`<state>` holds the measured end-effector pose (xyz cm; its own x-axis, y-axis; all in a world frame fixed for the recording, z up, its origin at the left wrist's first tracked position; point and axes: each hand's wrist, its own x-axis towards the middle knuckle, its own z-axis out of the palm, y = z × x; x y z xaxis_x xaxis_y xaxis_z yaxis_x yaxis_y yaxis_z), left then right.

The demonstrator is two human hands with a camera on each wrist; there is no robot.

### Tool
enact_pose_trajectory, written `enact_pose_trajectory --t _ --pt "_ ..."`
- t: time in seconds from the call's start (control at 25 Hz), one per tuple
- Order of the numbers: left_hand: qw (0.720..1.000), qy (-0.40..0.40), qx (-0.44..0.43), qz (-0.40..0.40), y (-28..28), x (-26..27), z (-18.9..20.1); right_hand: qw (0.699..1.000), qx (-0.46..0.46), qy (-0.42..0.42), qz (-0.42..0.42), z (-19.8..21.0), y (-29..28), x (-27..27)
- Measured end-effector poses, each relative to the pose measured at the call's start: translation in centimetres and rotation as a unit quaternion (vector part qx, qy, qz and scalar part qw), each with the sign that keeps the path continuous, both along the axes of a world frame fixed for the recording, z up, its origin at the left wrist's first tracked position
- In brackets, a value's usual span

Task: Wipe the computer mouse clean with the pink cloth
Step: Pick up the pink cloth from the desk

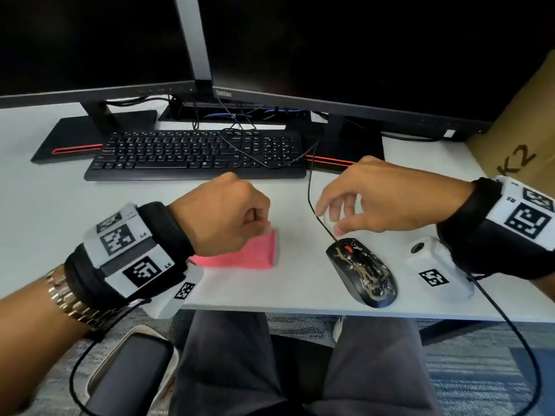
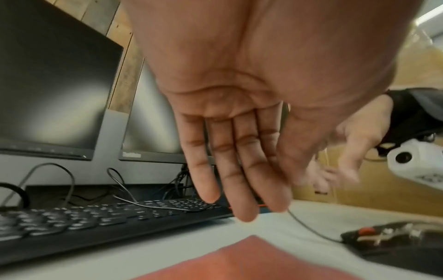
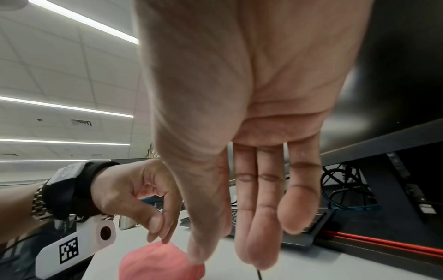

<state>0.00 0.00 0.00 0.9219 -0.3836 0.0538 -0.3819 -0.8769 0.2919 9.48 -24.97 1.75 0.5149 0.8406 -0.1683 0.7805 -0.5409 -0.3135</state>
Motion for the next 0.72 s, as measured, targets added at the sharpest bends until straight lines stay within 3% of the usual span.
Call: enact_pose_trajectory --t 0.24,0.44,0.6,0.72 --pt "0.969 0.130 0.204 0.046 0.7 -1.1 -2.0 0.999 -0.007 -0.007 -0.031 0.0 -1.8 0.2" --pt "0.960 0.059 0.274 0.019 -0.4 -1.2 -3.2 0.999 0.019 0.000 -0.043 -0.3 -2.2 0.3" --pt "0.974 0.002 0.226 0.019 -0.3 -1.1 -3.4 0.999 0.025 0.001 -0.038 0.5 -2.1 0.3" --pt "0.995 0.005 0.098 0.028 0.3 -0.5 -1.6 0.998 0.050 -0.003 -0.045 1.2 -2.5 0.1"
